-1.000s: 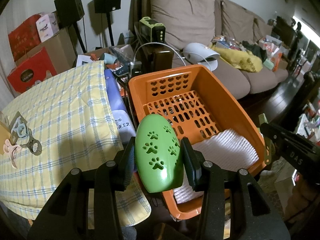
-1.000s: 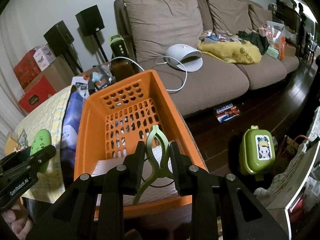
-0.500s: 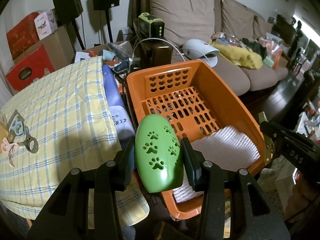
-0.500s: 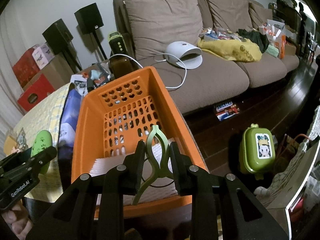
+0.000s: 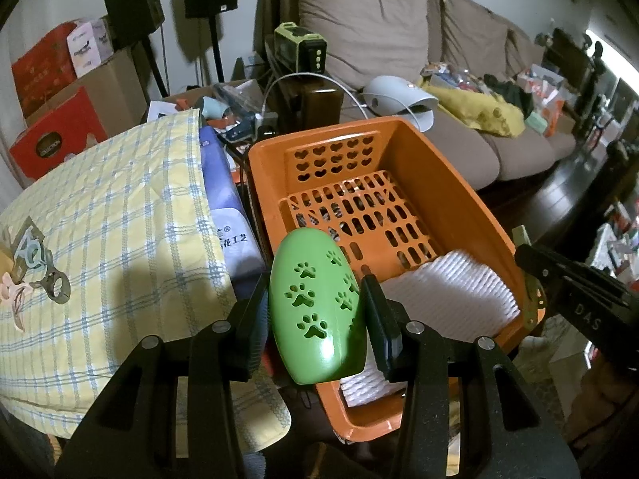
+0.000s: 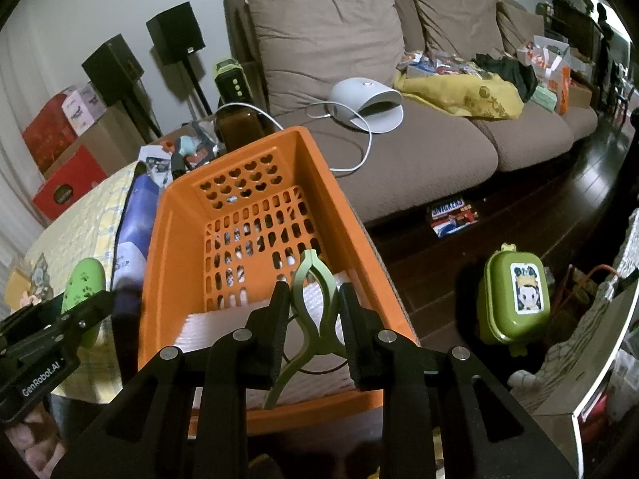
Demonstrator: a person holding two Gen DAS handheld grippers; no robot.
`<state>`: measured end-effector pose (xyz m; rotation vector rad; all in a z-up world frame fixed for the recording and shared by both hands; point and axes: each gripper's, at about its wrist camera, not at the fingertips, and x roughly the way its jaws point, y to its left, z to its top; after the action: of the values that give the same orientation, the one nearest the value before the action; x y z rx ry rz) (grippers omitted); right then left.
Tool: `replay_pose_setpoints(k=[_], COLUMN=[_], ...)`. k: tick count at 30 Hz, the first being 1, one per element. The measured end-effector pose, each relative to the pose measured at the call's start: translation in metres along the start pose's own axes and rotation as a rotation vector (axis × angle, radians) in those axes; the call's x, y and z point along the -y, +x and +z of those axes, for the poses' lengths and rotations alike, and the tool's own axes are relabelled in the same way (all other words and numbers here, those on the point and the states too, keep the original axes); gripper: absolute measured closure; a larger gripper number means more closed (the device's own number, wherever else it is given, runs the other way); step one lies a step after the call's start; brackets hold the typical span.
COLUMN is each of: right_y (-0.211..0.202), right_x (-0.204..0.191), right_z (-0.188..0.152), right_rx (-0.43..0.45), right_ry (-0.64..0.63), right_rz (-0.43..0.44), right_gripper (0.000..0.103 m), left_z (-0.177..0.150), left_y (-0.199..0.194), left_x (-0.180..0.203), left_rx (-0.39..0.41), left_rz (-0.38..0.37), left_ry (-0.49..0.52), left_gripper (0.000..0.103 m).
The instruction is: Organize objects
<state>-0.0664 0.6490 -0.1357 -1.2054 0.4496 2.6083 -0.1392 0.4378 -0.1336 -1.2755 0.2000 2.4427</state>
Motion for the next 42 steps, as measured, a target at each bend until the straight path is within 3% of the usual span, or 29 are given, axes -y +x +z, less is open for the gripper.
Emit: replay_pose_setpoints(k=[42], right_y=[0.012], right_x=[0.000], right_z=[-0.003], right_rx=[-0.043], right_ry=[-0.020], right_rz=[-0.011], right_gripper=[0.078], left_z=[-0.011], left_y=[0.016], left_x=[0.002], left_rx=[-0.016], left_rz=[-0.007], left_ry=[0.008], left_gripper=[0.063])
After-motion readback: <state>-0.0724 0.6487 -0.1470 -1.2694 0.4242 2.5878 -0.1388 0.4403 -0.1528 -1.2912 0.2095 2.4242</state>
